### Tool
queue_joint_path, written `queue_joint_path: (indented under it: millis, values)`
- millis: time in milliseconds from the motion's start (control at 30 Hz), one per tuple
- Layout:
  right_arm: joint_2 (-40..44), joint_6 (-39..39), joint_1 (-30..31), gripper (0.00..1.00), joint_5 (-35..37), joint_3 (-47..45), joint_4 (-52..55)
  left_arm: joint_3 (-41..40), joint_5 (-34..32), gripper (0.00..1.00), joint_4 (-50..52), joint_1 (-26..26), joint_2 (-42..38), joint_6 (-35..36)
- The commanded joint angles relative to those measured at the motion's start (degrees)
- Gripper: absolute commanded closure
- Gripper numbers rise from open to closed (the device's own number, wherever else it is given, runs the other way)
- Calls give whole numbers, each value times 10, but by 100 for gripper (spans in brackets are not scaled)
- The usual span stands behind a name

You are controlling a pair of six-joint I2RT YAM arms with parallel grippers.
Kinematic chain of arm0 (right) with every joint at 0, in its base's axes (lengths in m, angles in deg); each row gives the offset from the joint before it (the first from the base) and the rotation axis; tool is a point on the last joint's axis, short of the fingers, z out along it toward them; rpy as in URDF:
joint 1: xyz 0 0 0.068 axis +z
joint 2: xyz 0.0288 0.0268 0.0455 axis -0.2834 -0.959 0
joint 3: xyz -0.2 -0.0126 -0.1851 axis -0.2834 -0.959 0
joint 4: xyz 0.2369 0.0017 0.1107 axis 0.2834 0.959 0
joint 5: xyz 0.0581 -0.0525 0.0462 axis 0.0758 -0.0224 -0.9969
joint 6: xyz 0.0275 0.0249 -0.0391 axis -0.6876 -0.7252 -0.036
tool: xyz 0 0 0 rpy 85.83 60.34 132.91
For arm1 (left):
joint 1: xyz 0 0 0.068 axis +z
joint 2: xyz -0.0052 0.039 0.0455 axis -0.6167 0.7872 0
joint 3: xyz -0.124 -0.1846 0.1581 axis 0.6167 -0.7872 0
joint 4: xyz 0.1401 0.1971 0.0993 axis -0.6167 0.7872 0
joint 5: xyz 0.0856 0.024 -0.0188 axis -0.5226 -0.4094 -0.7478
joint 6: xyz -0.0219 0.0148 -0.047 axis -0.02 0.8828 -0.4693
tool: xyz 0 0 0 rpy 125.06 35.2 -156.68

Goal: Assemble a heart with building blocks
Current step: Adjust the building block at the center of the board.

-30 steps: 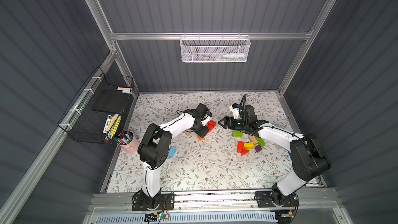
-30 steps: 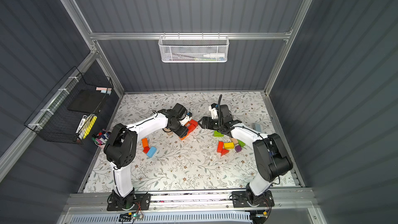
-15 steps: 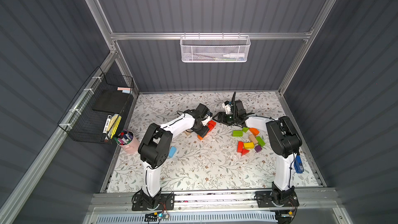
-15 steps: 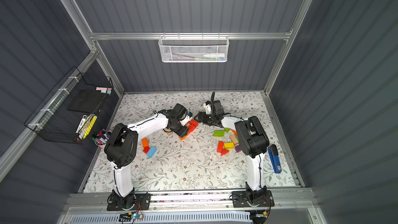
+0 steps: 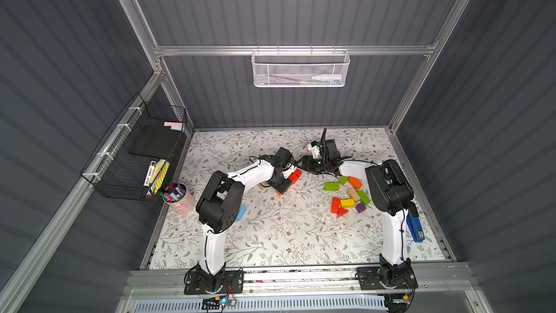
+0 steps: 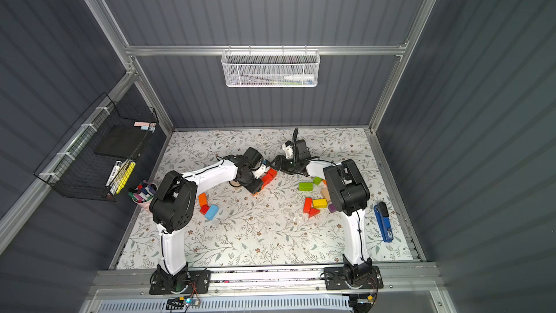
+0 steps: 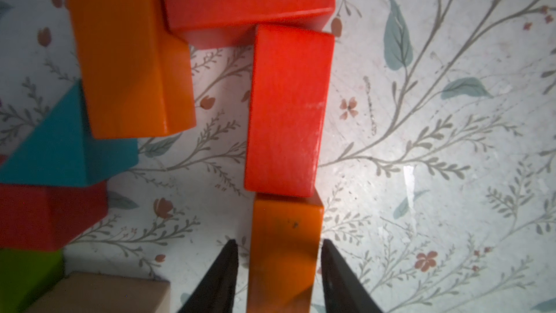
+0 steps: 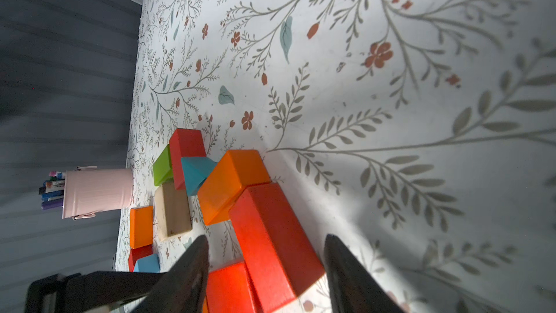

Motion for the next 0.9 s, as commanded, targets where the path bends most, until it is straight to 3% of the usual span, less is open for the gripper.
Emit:
queue_joint_path:
  millis: [0, 867]
  values:
    - [-17, -15, -2, 38, -21, 17, -4, -3, 5, 56, 5, -3, 15, 1]
    - [-24, -15, -1, 46, -49, 18, -7, 12, 21, 62, -2, -5, 24, -21]
